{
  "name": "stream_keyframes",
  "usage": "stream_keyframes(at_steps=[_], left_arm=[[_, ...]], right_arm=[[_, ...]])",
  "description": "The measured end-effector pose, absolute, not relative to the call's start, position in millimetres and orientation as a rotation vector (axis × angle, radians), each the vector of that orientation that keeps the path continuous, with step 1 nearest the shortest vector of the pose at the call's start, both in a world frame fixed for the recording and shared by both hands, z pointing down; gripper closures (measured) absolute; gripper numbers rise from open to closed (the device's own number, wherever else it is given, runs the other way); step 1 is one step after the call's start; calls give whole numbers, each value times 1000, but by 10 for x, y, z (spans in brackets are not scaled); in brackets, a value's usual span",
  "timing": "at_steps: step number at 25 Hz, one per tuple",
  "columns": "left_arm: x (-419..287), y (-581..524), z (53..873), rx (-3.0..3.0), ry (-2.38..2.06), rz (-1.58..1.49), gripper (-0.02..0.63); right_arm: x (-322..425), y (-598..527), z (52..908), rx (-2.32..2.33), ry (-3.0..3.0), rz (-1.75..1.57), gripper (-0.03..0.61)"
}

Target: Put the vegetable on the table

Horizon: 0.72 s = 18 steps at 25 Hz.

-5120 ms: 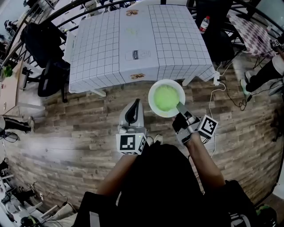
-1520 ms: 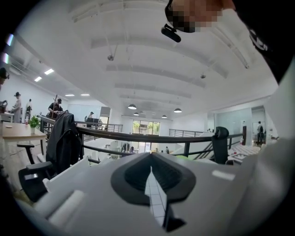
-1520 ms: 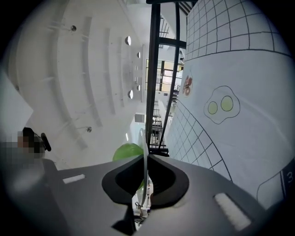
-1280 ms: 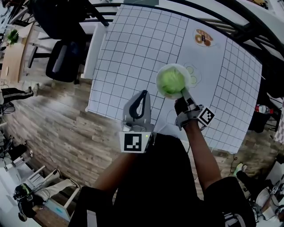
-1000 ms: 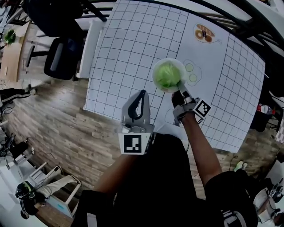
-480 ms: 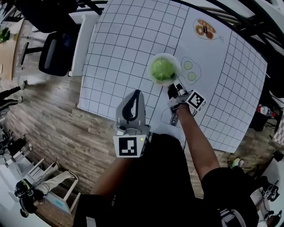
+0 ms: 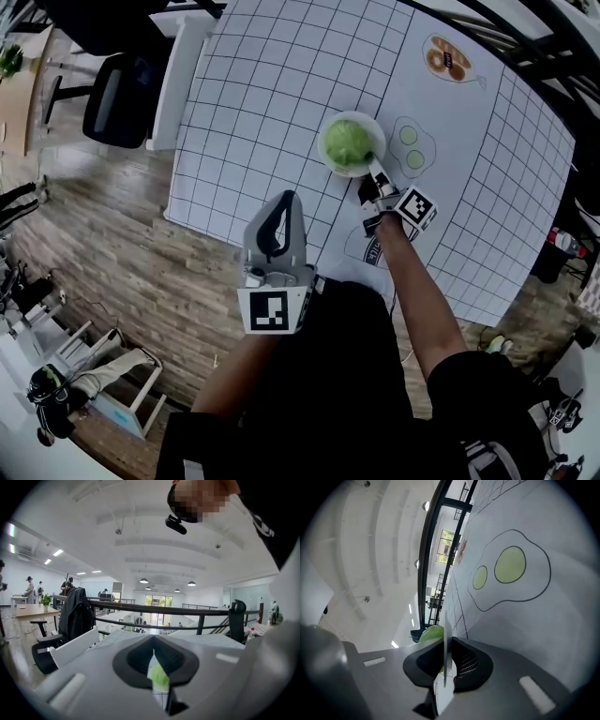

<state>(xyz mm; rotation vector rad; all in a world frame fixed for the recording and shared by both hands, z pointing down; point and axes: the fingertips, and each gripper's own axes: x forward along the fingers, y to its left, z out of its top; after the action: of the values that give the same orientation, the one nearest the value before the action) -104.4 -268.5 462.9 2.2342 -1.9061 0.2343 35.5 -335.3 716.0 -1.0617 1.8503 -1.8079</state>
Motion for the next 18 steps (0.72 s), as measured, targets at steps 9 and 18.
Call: stream_keyframes(at_steps=[9,18], left_arm=[[-1159,-2562,4764,2175,-1906,293,606],[-1243,-2520,4726,2158,-1939,266,606]], right_arm=[[297,-3328,7282,-1108,1815,-1868,547],[340,-3339,7365,-1212,1744,-1920,552]])
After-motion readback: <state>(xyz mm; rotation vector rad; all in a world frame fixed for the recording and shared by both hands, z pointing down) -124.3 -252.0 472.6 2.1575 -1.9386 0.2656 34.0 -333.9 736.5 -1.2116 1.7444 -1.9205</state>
